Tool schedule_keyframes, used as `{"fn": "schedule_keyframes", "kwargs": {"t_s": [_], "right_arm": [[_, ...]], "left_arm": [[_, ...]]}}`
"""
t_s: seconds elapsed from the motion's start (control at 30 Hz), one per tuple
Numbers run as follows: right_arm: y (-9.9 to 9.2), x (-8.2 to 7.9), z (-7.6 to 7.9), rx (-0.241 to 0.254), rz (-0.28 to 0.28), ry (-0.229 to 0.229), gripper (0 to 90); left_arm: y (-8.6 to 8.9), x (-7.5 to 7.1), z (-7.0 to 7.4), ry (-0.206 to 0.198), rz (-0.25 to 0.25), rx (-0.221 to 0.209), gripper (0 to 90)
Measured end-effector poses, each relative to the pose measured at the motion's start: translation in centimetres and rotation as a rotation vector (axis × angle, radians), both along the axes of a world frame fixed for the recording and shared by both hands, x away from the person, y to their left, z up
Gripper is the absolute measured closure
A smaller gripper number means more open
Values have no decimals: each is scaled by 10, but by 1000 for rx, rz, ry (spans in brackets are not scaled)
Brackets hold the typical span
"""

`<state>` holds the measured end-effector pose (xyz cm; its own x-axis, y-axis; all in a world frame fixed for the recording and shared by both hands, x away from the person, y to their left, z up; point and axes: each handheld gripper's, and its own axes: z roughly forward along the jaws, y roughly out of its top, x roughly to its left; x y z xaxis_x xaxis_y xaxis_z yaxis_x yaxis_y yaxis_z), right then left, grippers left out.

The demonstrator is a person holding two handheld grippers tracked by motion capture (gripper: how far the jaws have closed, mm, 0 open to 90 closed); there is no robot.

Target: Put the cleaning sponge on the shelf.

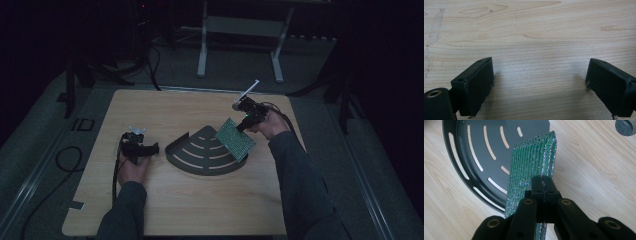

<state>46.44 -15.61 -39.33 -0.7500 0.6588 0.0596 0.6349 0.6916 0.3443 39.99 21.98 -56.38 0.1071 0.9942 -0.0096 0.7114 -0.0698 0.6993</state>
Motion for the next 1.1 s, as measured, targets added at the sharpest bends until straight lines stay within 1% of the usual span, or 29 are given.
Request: {"fn": "schedule_keyframes", "kwargs": {"t_s": [0.5,0.8,1.1], "right_arm": [[9,2,-9,0,6,5,899],[14,3,-14,-10,12,0,899],[16,5,-18,-6,5,-4,899]], "left_arm": [[0,0,0,1,-1,0,84],[0,0,0,1,-1,0,84],[0,0,0,1,-1,0,84]]}}
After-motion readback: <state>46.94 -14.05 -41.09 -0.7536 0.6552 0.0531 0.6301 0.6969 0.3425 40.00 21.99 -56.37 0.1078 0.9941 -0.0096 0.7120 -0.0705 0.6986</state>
